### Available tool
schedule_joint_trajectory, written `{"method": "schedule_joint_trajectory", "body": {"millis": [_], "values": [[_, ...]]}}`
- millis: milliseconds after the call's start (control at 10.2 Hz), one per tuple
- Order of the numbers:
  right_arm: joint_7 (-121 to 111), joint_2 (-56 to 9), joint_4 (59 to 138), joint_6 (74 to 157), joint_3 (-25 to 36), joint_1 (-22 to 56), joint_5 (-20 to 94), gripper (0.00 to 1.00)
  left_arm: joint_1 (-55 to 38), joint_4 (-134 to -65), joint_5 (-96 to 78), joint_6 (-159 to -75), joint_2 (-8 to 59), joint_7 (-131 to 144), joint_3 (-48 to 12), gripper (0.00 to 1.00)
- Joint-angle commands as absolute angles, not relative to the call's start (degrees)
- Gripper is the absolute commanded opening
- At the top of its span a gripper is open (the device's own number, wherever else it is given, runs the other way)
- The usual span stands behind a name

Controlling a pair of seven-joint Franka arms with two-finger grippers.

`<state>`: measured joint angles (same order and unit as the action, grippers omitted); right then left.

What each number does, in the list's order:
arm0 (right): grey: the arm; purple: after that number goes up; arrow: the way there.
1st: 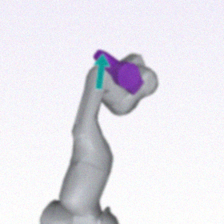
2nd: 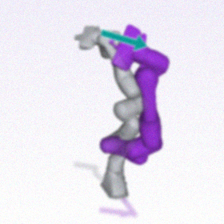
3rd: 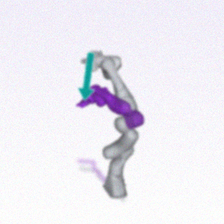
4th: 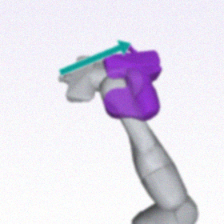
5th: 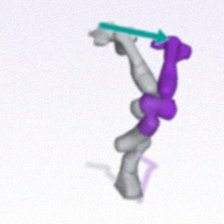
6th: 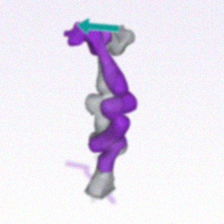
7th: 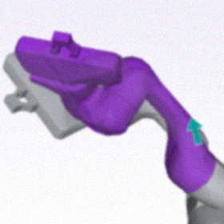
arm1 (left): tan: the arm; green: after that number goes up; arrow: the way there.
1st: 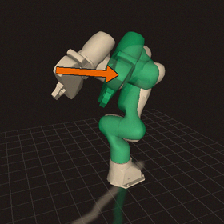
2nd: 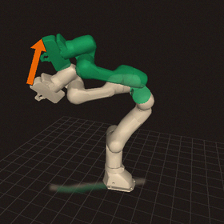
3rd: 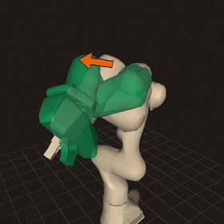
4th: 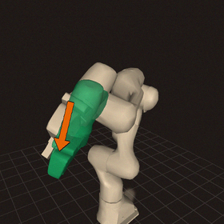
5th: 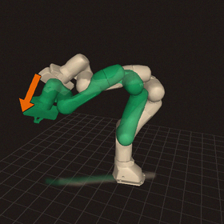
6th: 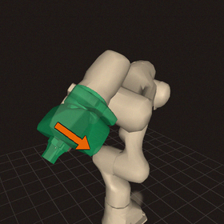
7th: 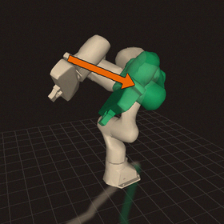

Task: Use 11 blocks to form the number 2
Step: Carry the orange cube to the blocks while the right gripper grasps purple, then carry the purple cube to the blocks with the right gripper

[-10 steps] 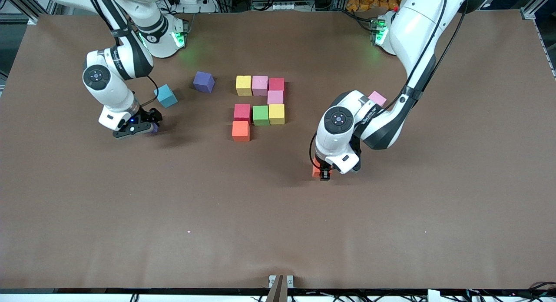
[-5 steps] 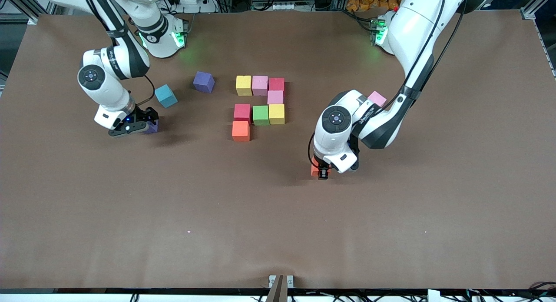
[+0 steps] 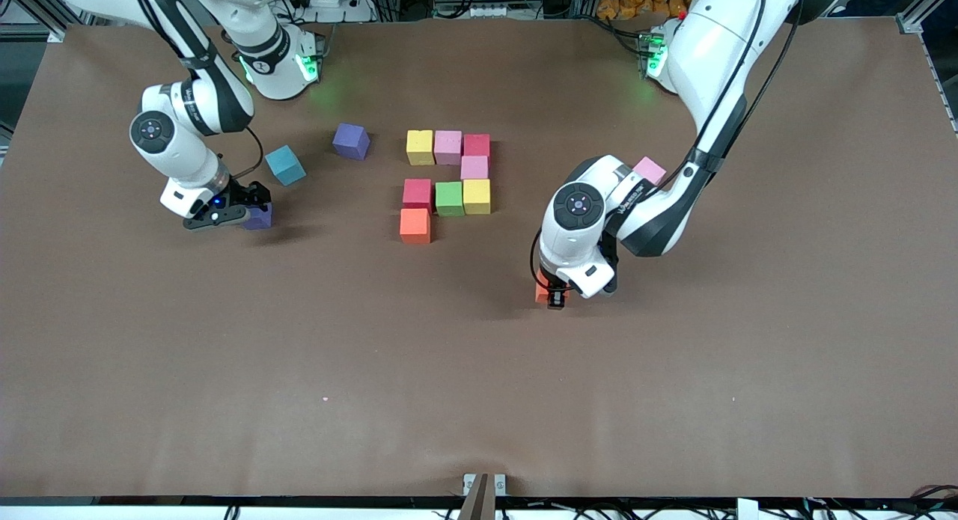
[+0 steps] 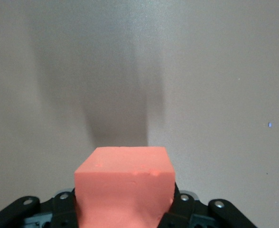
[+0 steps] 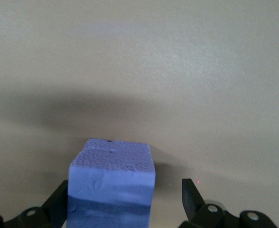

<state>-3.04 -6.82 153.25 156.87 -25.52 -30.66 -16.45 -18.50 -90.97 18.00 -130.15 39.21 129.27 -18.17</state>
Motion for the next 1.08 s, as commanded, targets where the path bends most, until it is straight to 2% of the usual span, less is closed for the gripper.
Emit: {"method": "schedule_joint_trajectory", "body": {"millis": [0, 196, 391, 489, 587, 880, 978], "values": [[3.13, -7.03, 154.07, 157.50, -26.45, -31.38, -15.64, 0.94, -18.90, -90.44, 19.34, -129.29, 39.29, 128.85, -17.84, 0.05], [3.60, -7.03, 153.98, 157.50, -26.46, -30.85, -15.64, 0.84, -18.90, -90.44, 19.34, -129.29, 39.20, 128.76, -17.84, 0.05], [3.60, -6.94, 153.98, 157.59, -26.54, -29.89, -15.64, 0.52, -18.81, -90.35, 19.25, -129.29, 39.11, 128.76, -17.84, 0.05], [3.52, -6.51, 153.72, 157.50, -26.72, -29.27, -15.64, 0.30, -18.81, -90.35, 19.25, -129.29, 39.11, 128.76, -17.84, 0.05], [3.52, -5.89, 153.02, 157.50, -26.89, -28.22, -15.73, 0.20, -18.81, -90.35, 19.34, -129.29, 39.11, 128.76, -17.75, 0.05], [3.34, -4.22, 148.30, 155.93, -27.16, -23.31, -15.56, 0.18, -18.81, -90.35, 19.34, -129.29, 39.11, 128.76, -17.75, 0.05], [4.65, -4.39, 144.62, 151.65, -27.07, -20.33, -14.77, 0.18, -18.81, -90.26, 19.25, -129.29, 39.11, 128.76, -17.84, 0.05]]}}
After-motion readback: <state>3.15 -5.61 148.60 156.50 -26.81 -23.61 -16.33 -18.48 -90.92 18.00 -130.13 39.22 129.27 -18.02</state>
